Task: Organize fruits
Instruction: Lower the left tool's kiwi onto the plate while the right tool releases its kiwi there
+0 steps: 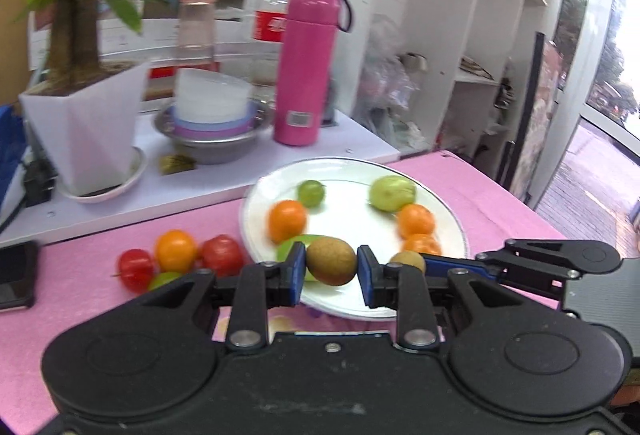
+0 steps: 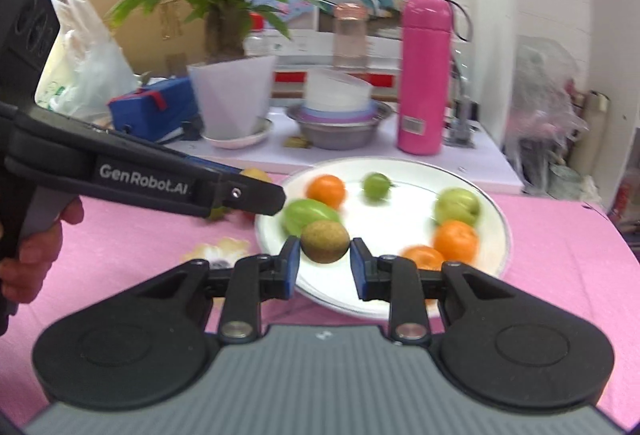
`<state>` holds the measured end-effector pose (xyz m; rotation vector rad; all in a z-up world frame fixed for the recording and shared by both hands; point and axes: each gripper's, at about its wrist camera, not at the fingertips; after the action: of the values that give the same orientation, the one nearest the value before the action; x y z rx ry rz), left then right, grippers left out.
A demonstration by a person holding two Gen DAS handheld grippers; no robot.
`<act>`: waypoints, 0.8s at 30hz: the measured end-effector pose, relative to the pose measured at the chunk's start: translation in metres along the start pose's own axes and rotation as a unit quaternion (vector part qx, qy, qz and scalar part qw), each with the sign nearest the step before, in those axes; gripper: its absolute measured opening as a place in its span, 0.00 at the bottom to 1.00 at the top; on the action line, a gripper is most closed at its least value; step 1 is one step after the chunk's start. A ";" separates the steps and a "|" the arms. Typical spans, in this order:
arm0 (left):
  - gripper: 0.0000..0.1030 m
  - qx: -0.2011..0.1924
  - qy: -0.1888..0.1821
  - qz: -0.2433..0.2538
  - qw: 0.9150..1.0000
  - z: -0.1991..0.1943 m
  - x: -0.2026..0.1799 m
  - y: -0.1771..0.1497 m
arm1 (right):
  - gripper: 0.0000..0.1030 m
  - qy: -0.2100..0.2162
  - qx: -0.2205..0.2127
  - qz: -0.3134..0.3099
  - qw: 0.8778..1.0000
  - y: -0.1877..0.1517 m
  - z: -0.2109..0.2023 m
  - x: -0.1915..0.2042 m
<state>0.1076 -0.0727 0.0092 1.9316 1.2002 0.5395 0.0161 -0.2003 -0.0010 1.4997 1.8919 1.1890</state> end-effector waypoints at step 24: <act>0.58 0.028 0.010 0.012 0.999 0.024 -0.018 -0.009 | 0.34 -0.016 0.010 0.017 1.000 -0.010 -0.001 -0.020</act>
<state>0.1110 -0.0957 -0.0115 1.9954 1.2173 0.5433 0.0164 -0.2200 -0.0122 1.5567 1.8700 1.1579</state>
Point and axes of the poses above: each gripper's, at about its wrist camera, not at the fingertips, and z roughly the way its jaws point, x to its left, y to its top, and after that the axes turned 11 degrees about y, right-handed
